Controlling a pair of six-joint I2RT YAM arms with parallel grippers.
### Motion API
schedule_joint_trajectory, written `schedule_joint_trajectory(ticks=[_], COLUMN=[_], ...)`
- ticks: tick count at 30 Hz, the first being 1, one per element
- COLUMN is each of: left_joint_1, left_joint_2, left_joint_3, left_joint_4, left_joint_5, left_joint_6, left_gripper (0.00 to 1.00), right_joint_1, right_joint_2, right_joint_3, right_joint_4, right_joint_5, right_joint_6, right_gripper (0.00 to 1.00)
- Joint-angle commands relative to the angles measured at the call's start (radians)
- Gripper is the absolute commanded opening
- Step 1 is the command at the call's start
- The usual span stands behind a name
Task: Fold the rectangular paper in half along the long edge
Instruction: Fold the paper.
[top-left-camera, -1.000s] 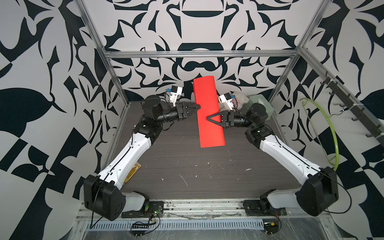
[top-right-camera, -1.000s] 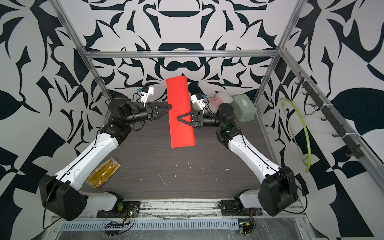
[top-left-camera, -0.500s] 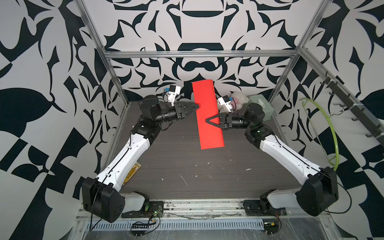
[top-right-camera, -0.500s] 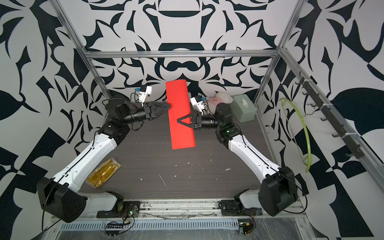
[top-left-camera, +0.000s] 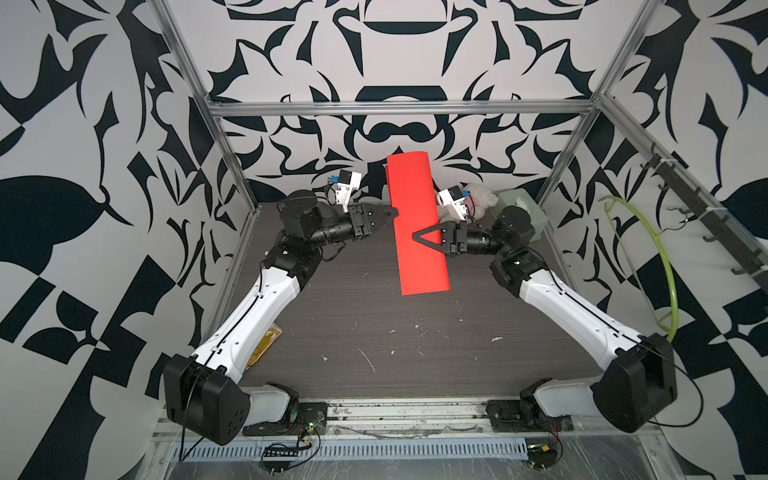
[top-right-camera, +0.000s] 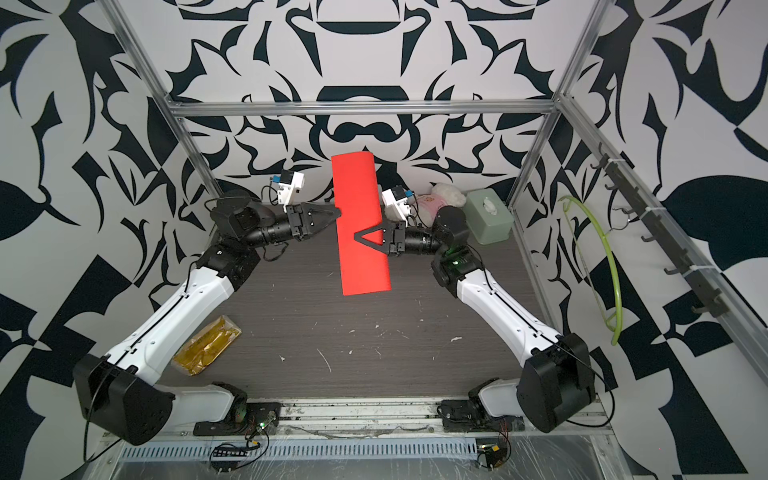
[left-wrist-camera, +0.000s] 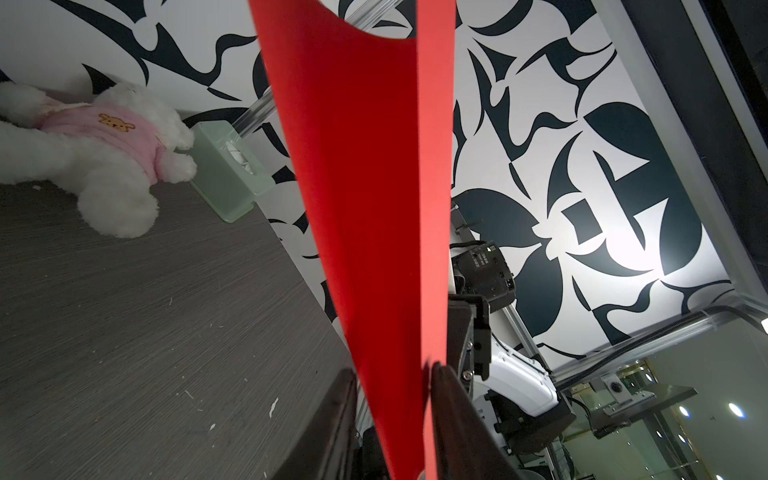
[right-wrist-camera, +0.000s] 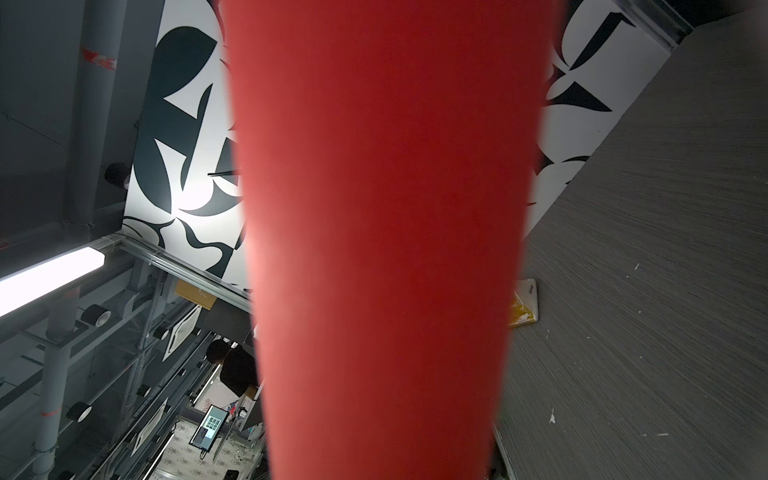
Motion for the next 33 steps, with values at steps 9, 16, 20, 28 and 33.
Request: schedule_joint_trajectory(ticks=[9, 16, 20, 28, 33], left_joint_1=[0.005, 0.006, 0.006, 0.005, 0.005], left_joint_2=[0.011, 0.014, 0.016, 0.018, 0.023], left_joint_3=[0.002, 0.002, 0.005, 0.006, 0.008], left_joint_4=[0.067, 0.067, 0.062, 0.061, 0.065], left_joint_5=[0.015, 0.016, 0.017, 0.019, 0.02], left_joint_6=[-0.022, -0.023, -0.024, -0.022, -0.023], left_gripper=[0.23, 0.18, 0.25, 0.27, 0.25], right_joint_1=[0.002, 0.002, 0.004, 0.007, 0.007], right_joint_2=[-0.005, -0.001, -0.001, -0.015, -0.025], right_joint_3=[0.003, 0.01, 0.017, 0.045, 0.047], right_joint_4=[0.07, 0.062, 0.03, -0.155, -0.155], right_joint_5=[-0.013, -0.016, -0.015, -0.004, -0.002], right_joint_6=[0.006, 0.001, -0.025, -0.16, -0.159], right_gripper=[0.29, 0.29, 0.29, 0.28, 0.28])
